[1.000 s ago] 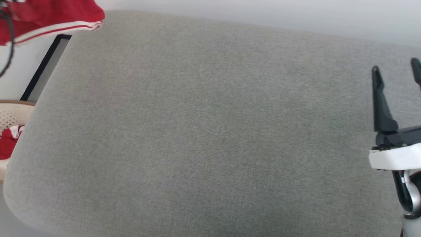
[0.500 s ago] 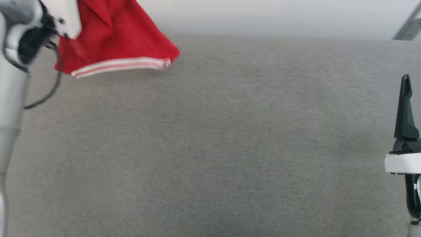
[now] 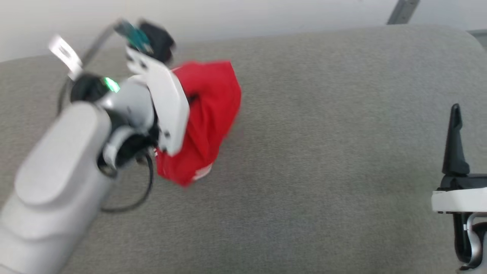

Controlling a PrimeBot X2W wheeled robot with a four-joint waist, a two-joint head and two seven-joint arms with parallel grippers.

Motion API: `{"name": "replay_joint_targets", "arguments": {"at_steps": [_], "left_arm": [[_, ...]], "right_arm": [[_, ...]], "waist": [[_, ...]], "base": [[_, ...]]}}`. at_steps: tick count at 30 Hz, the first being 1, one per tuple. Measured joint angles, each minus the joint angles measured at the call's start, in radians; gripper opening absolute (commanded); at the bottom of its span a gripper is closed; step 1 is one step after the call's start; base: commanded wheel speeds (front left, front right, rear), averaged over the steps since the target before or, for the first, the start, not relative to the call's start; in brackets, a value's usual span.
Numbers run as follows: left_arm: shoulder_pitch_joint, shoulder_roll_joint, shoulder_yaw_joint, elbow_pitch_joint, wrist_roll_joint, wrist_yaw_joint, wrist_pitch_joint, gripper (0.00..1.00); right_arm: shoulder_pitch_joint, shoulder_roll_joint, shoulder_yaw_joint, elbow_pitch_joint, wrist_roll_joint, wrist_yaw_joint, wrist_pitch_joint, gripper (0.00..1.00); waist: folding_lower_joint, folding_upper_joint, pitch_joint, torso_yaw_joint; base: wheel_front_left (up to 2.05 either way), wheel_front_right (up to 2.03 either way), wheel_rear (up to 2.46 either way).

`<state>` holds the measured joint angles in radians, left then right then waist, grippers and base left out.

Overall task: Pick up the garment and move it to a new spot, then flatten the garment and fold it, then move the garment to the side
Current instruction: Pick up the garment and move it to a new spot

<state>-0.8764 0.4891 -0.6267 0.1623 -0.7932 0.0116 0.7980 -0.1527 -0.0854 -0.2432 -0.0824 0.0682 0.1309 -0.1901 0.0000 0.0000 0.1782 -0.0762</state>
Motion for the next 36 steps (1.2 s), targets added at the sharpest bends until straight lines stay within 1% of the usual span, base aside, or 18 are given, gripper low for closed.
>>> {"name": "replay_joint_targets", "arguments": {"at_steps": [3,8,14,17,18,19,20,21,25,29,33,36], "left_arm": [[0.072,0.007,-0.033,-0.052,-0.007,0.030,0.049,0.00],[0.187,0.016,-0.086,-0.069,-0.015,0.051,0.082,0.00],[0.251,0.008,-0.144,0.014,0.002,0.050,0.077,0.00],[0.255,-0.017,-0.151,0.068,0.000,0.040,0.059,0.00],[0.255,-0.027,-0.151,0.082,-0.005,0.036,0.053,0.05],[0.255,-0.034,-0.149,0.091,-0.008,0.030,0.037,0.34],[0.254,-0.037,-0.149,0.099,-0.005,0.024,0.024,0.82],[0.252,-0.040,-0.146,0.104,-0.005,0.021,0.013,1.00],[0.245,-0.038,-0.116,0.099,-0.007,0.010,-0.056,1.00],[0.246,-0.018,-0.072,0.058,0.001,0.006,-0.161,1.00],[0.266,0.011,-0.012,0.018,0.015,0.006,-0.315,1.00],[0.301,0.031,0.043,0.008,0.035,0.011,-0.454,1.00]], "right_arm": [[0.002,0.008,0.008,0.015,0.003,0.000,-0.010,1.00],[0.007,0.016,0.024,0.032,0.005,0.000,-0.019,1.00],[0.007,0.023,0.040,0.050,0.010,0.000,-0.026,1.00],[0.000,0.025,0.048,0.064,0.011,0.000,-0.030,1.00],[-0.003,0.025,0.052,0.067,0.012,0.000,-0.030,1.00],[-0.004,0.025,0.057,0.071,0.012,0.000,-0.030,1.00],[-0.004,0.025,0.060,0.075,0.012,0.000,-0.030,1.00],[-0.004,0.025,0.061,0.079,0.012,0.000,-0.030,1.00],[0.000,0.019,0.069,0.084,0.012,0.000,-0.029,1.00],[0.013,0.005,0.074,0.086,0.014,0.000,-0.029,1.00],[0.024,-0.007,0.077,0.089,0.016,0.000,-0.029,1.00],[0.033,-0.016,0.078,0.099,0.021,0.000,-0.030,1.00]], "waist": [[0.0000,0.0000,0.009,-0.027],[0.0000,0.0000,0.023,-0.058],[0.0000,0.0000,0.036,-0.070],[0.0000,0.0000,0.036,-0.066],[0.0000,0.0000,0.034,-0.064],[0.0000,0.0000,0.032,-0.063],[0.0000,0.0000,0.029,-0.061],[0.0000,0.0000,0.025,-0.058],[0.0000,0.0000,0.002,-0.042],[0.0000,0.0000,-0.024,-0.021],[0.0000,0.0000,-0.050,0.002],[0.0000,0.0000,-0.067,0.015]], "base": [[0.00,0.00,0.00],[0.00,0.00,0.00],[0.00,0.00,0.00],[0.00,0.00,0.00],[0.00,0.00,0.00],[0.00,0.00,0.00],[0.00,0.00,0.00],[0.00,0.00,0.00],[0.00,0.00,0.00],[0.00,0.00,0.00],[0.00,0.00,0.00],[0.00,0.00,0.00]]}}
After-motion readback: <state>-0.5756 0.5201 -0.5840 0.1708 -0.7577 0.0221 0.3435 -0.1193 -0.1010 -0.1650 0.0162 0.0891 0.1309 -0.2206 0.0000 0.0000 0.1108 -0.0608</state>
